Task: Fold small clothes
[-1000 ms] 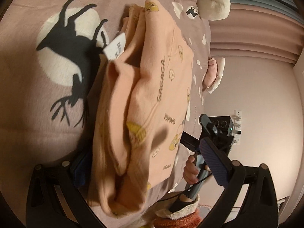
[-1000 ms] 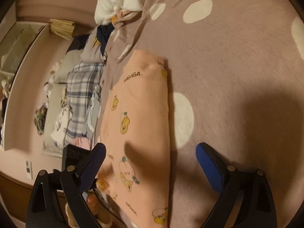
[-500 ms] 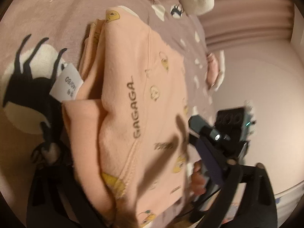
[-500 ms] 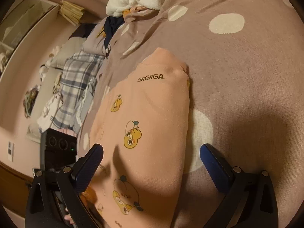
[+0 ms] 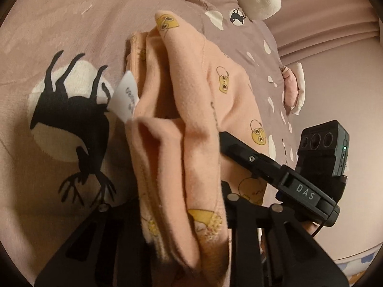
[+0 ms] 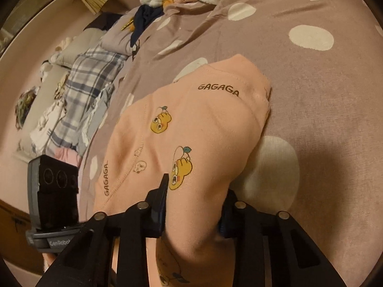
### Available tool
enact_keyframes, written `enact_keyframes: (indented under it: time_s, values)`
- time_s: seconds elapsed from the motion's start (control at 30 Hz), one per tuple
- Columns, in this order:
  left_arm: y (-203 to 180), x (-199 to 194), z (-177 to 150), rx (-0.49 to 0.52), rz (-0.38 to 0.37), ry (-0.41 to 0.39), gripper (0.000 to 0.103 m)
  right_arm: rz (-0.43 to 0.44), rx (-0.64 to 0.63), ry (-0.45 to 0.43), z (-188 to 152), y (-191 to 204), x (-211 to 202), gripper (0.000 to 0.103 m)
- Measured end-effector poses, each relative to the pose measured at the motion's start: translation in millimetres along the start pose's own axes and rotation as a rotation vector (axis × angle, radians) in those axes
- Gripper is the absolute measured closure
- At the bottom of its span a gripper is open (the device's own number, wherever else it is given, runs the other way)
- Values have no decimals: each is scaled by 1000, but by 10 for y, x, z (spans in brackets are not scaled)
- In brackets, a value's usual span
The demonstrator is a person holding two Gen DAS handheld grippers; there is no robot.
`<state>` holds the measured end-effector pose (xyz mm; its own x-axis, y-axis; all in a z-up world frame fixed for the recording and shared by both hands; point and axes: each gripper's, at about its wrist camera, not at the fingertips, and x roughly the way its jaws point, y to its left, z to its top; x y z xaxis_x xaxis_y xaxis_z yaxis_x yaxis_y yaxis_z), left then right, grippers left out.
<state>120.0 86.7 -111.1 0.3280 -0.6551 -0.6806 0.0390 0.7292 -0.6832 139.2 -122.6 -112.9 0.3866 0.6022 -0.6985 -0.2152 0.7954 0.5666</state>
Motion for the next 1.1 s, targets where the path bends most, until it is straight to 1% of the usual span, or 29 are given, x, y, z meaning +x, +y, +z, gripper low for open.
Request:
enact_keyframes:
  time_s: [0.03, 0.1, 0.17, 0.27, 0.37, 0.43, 0.53, 0.67, 0.83, 0.97, 1.1]
  values:
    - [-28, -24, -11, 17, 13, -9, 81, -4, -7, -4, 1, 22, -25, 71]
    - [-167, -67, -45, 79, 73, -35, 82, -19, -35, -10, 3, 99, -42, 71]
    - [-211, -81, -46, 93, 95, -40, 82, -22, -40, -18, -1, 126, -80, 71]
    - [-227, -91, -21, 95, 74, -28, 82, -9, -31, -23, 6, 128, -105, 71]
    - [-237, -123, -19, 74, 61, -33, 82, -12, -37, -34, 3, 165, -145, 71]
    - [-298, -165, -27, 90, 62, -42, 82, -19, -53, -46, 16, 223, -186, 71]
    - [-401, -254, -22, 107, 54, -50, 82, -7, -55, -62, 53, 271, -282, 71]
    - [-586, -341, -26, 152, 50, -65, 82, -2, -68, -106, 55, 309, -475, 71]
    - [-813, -303, -59, 211, 55, -75, 82, -32, -77, -140, 67, 291, -678, 71]
    - [-1007, -214, -89, 250, 43, -65, 82, -56, -71, -163, 49, 218, -856, 71]
    - [-1161, -86, -120, 266, 26, -49, 82, -89, -64, -184, 19, 146, -1000, 71]
